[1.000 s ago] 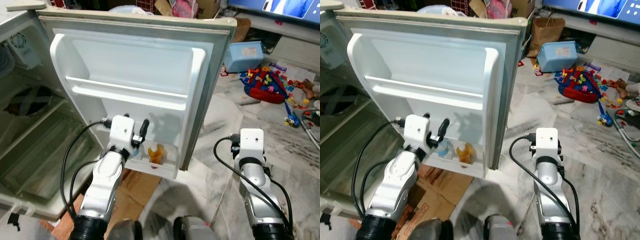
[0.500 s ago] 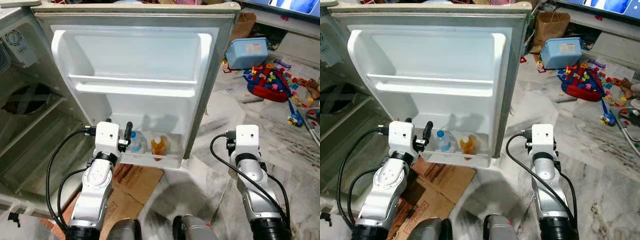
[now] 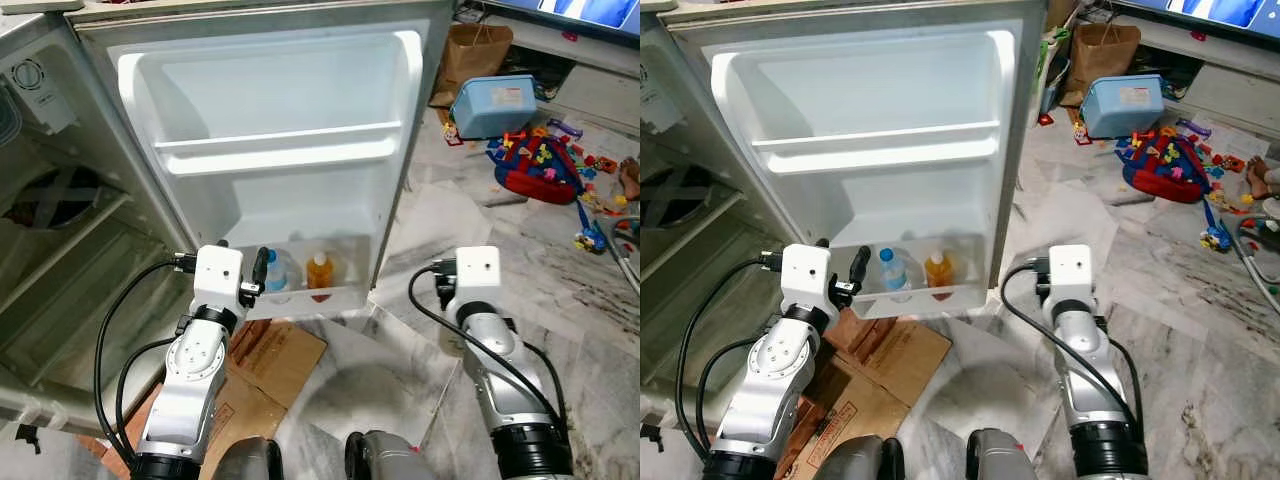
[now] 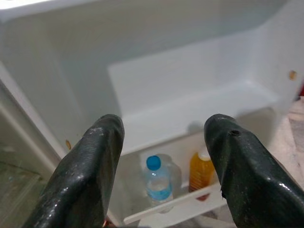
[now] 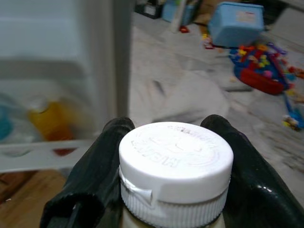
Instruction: Restocking fridge
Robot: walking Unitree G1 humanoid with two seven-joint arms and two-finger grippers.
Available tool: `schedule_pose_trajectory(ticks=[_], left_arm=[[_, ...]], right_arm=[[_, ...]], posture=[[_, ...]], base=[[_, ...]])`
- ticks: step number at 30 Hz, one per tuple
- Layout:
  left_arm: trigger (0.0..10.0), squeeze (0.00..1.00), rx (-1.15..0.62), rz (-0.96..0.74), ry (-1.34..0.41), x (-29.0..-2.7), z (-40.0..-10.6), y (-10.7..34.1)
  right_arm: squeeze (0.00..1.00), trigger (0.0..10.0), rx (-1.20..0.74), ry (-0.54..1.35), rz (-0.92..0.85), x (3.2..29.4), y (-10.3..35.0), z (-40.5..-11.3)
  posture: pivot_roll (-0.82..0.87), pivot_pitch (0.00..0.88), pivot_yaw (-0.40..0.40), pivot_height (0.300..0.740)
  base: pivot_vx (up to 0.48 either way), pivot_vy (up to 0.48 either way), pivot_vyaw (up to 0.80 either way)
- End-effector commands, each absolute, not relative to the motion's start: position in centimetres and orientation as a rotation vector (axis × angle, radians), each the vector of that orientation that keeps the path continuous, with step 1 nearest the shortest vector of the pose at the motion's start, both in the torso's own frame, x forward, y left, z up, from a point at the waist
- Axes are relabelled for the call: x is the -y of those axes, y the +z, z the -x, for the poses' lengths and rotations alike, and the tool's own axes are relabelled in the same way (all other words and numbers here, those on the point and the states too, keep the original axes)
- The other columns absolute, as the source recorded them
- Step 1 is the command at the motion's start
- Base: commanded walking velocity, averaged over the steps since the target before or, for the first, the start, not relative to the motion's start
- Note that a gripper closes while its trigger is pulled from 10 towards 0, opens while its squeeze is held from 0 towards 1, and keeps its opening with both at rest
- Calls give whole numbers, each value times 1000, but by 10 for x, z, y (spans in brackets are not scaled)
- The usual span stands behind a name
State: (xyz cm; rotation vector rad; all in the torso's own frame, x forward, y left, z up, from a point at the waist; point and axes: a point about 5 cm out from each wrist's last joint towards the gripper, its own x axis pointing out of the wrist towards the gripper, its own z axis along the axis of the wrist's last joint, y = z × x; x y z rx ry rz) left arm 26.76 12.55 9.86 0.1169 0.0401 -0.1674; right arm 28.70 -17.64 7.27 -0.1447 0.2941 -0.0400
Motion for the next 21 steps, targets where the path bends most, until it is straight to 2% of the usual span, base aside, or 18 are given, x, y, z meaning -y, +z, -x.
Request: schedule_pose_trajectory(ticks=[1, 4, 11, 16, 21], left_arm=[[10000, 0, -27, -128, -165, -126, -268, 101], [10000, 0, -28, -124, -166, -125, -268, 101], [10000, 0, -12, -136, -115, -127, -272, 104], [10000, 0, 2, -123, -127, -127, -274, 106], [10000, 0, 9, -120, -124, -126, -276, 107]], right_arm=[[0, 10000, -263, -8, 133, 173, 78, -291], [0, 10000, -260, 8, 134, 171, 78, -290], [0, 10000, -239, 25, 119, 170, 80, -287], [0, 10000, -224, 58, 144, 168, 82, -288], [0, 10000, -198, 95, 181, 165, 85, -289]], posture=[[-2, 155, 6, 740], [-2, 155, 6, 740], [-15, 151, 8, 692], [-20, 145, 6, 692], [-23, 136, 5, 692]], base=[[0, 0, 0], [0, 0, 0], [0, 0, 0], [0, 0, 0], [52, -421, 0]])
